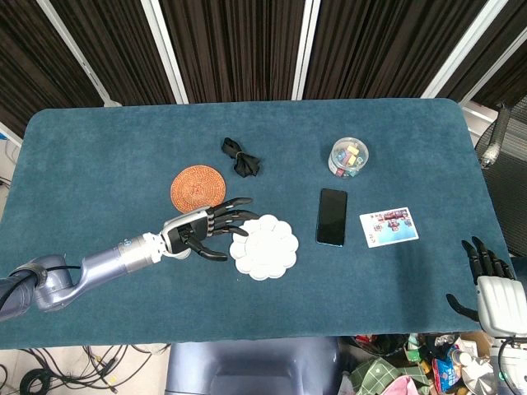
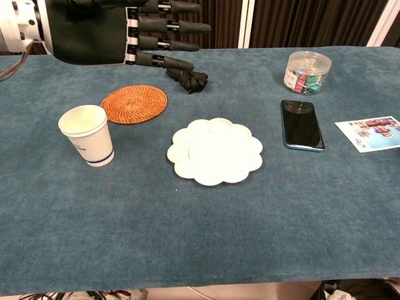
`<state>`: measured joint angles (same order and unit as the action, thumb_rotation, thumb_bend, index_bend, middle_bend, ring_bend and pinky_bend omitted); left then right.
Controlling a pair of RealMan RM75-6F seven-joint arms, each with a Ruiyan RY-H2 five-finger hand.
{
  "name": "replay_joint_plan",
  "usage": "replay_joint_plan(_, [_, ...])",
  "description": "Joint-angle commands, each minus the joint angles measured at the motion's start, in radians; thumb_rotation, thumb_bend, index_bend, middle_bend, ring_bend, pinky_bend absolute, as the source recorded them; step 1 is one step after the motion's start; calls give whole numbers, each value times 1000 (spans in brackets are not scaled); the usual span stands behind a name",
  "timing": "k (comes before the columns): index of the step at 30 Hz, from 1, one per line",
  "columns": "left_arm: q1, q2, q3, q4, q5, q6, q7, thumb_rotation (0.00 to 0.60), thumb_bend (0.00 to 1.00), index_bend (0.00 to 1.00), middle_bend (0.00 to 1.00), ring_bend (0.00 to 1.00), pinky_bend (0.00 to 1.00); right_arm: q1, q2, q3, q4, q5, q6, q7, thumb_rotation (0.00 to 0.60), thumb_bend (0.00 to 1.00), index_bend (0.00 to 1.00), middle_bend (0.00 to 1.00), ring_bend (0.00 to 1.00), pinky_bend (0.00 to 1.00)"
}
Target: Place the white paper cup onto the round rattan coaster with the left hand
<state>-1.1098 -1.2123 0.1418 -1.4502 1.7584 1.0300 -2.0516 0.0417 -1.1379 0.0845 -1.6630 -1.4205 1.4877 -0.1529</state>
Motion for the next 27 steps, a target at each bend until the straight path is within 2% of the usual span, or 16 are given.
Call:
replay_joint_plan(1, [0, 0, 0, -1, -2, 1, 1, 600, 121, 48, 139, 38, 172, 0, 0, 1, -1, 3, -1, -1, 600, 122, 38, 18, 118, 184])
replay_joint_plan(27, [29, 1, 14, -18, -2, 28, 42, 600, 121, 49, 142, 38, 172, -7, 10, -7, 3, -19, 14, 17, 600, 123, 38, 18, 118, 184])
